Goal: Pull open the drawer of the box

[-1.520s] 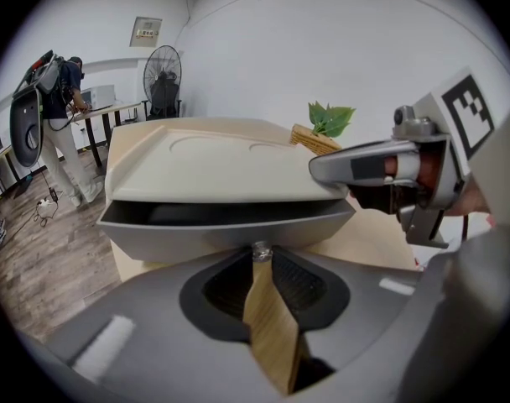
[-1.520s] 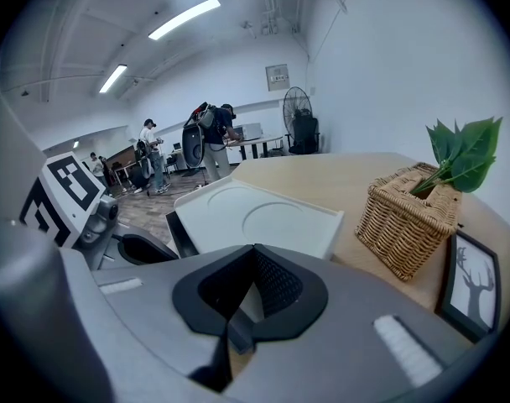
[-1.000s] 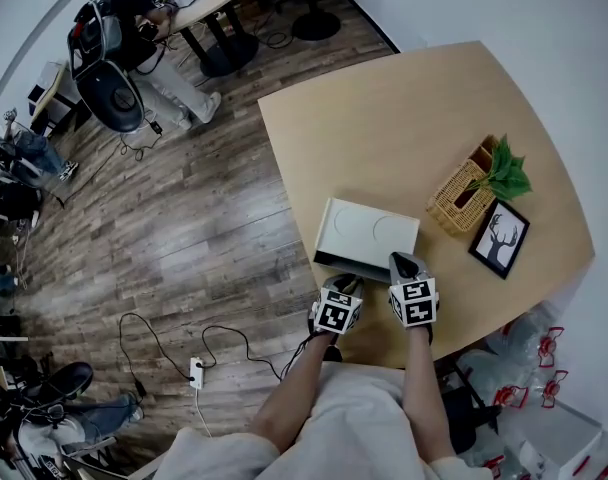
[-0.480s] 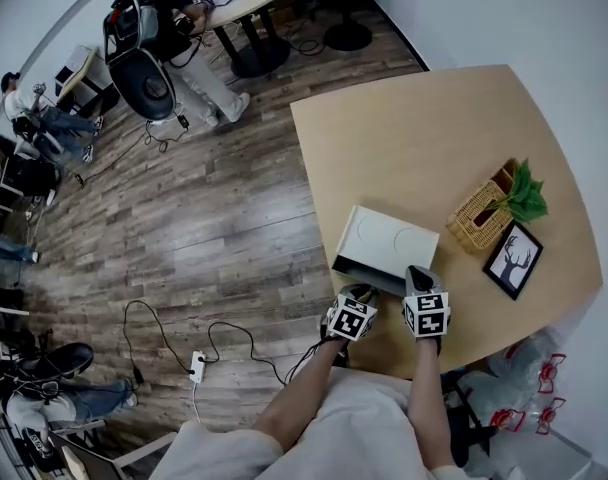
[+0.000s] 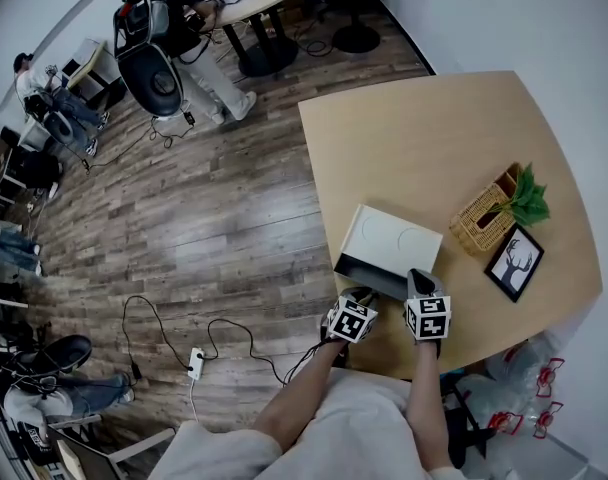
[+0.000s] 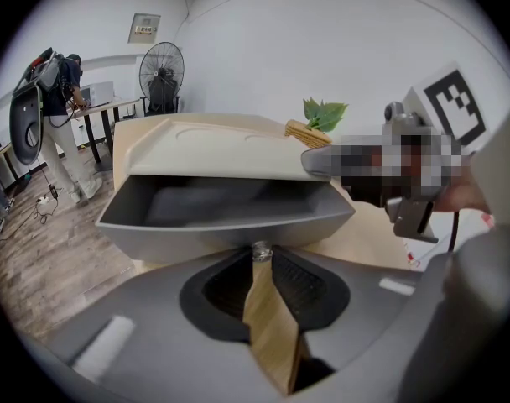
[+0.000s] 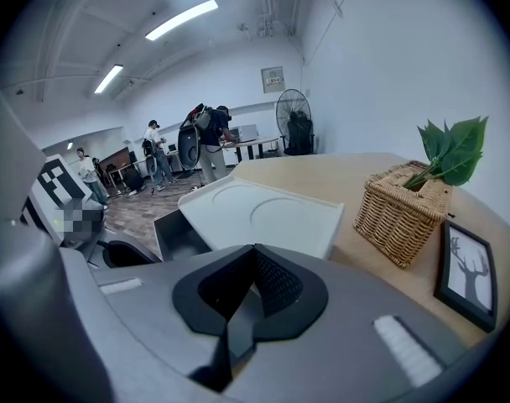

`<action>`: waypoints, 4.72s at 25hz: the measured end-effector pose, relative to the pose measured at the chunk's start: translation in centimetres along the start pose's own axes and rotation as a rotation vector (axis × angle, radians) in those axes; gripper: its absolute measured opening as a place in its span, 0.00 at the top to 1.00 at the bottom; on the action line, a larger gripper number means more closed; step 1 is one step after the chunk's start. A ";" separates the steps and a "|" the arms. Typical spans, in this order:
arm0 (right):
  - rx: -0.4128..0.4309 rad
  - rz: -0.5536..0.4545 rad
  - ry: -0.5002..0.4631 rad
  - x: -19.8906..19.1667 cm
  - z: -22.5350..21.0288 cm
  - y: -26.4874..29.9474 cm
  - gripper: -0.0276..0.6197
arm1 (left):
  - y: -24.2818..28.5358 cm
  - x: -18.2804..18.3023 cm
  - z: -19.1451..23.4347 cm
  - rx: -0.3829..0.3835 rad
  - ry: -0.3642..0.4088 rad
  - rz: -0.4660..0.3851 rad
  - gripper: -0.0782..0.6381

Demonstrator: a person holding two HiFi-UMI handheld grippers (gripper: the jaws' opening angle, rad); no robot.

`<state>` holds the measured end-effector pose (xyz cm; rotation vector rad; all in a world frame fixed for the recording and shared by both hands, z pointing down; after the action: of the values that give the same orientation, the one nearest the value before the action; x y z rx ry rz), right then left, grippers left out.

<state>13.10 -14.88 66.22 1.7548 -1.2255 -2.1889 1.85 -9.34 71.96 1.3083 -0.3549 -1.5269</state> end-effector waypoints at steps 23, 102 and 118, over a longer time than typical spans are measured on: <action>0.012 -0.011 0.041 -1.0 1.4 -1.7 0.96 | -1.2 -1.9 -0.4 0.002 -0.010 -0.006 0.71; -0.131 -0.075 0.162 -2.6 9.7 -4.9 0.96 | -9.0 1.0 5.9 -0.122 0.095 -0.187 0.82; -0.147 -0.055 0.142 -2.4 9.4 -4.7 0.96 | -8.2 1.6 5.9 -0.145 0.116 -0.172 0.82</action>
<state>7.81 -5.51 65.42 1.8669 -0.9710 -2.0819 -7.14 -9.51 66.99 1.3321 -0.0574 -1.5797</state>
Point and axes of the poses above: the fingertips, and each gripper's own axes: y forward along the fingers, z to its left, x out of its top, the point moved 3 cm from there along -y, backward along the fingers, and after that the axes turned 10 degrees about -y, right-handed, at the moved point
